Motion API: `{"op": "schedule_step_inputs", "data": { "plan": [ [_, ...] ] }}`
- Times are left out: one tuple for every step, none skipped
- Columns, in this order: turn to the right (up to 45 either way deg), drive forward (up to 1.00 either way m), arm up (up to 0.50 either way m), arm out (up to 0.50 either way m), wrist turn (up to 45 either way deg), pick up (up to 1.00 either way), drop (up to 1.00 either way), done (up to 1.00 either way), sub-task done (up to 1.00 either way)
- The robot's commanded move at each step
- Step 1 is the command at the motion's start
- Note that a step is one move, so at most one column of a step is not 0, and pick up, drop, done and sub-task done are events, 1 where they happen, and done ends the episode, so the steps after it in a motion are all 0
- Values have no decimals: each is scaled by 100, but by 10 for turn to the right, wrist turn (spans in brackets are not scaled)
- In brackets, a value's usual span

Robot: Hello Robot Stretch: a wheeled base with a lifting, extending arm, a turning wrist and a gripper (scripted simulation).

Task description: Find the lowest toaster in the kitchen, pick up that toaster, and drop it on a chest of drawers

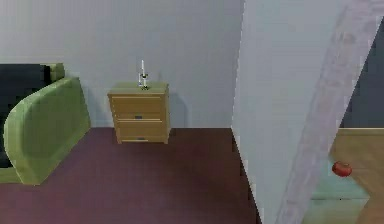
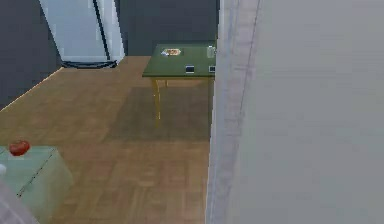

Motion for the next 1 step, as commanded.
{"op": "schedule_step_inputs", "data": {
  "plan": [
    [270,0,0,0,0,0,0,0,0]
  ]
}}
